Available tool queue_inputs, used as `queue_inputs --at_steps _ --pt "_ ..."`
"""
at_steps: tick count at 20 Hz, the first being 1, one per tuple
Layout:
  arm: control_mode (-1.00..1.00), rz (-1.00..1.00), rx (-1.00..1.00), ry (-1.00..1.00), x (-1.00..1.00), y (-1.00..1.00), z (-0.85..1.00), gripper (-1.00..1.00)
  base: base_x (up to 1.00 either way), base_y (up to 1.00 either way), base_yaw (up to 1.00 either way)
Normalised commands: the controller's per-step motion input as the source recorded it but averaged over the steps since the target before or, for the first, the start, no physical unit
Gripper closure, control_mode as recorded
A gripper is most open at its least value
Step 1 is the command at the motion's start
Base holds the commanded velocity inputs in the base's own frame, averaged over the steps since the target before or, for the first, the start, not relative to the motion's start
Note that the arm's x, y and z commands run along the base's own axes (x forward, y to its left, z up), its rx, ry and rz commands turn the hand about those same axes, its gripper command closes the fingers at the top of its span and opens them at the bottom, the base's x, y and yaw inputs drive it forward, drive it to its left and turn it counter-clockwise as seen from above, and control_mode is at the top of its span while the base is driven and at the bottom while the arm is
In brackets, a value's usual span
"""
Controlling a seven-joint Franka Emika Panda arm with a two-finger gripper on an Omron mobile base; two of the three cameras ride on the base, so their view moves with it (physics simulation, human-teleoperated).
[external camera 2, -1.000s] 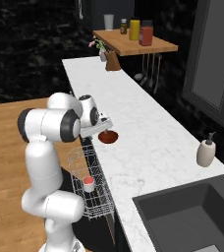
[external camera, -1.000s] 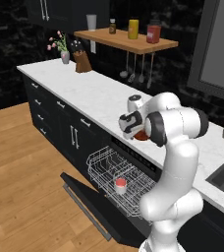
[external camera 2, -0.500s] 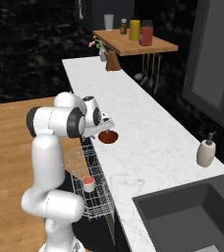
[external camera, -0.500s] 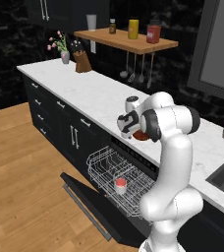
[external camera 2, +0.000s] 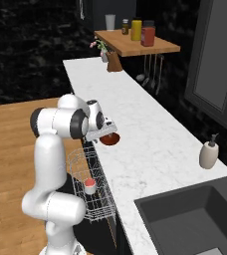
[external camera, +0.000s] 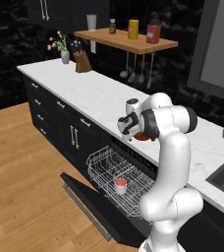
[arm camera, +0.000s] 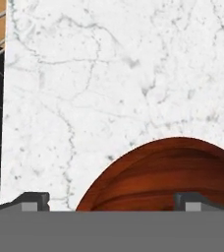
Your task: Pick up the cup and bowl from the counter, place them in the dishwasher, and close the dishwasher door.
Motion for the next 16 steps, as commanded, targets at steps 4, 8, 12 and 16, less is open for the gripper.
queue_inputs --at_steps 4,8,12,16 --pt "-1.0 0.0 0.0 0.0 0.07 -0.08 -0.36 -1.0 0.0 0.0 0.0" --pt "-1.0 0.03 0.0 0.07 0.11 -0.21 -0.5 -1.0 0.0 0.0 0.0" --pt "-1.0 0.06 0.0 0.1 0.02 -0.35 -0.86 1.0 0.0 0.0 0.0" --pt "-1.0 0.07 0.04 0.03 0.0 -0.48 -0.71 1.0 0.0 0.0 0.0"
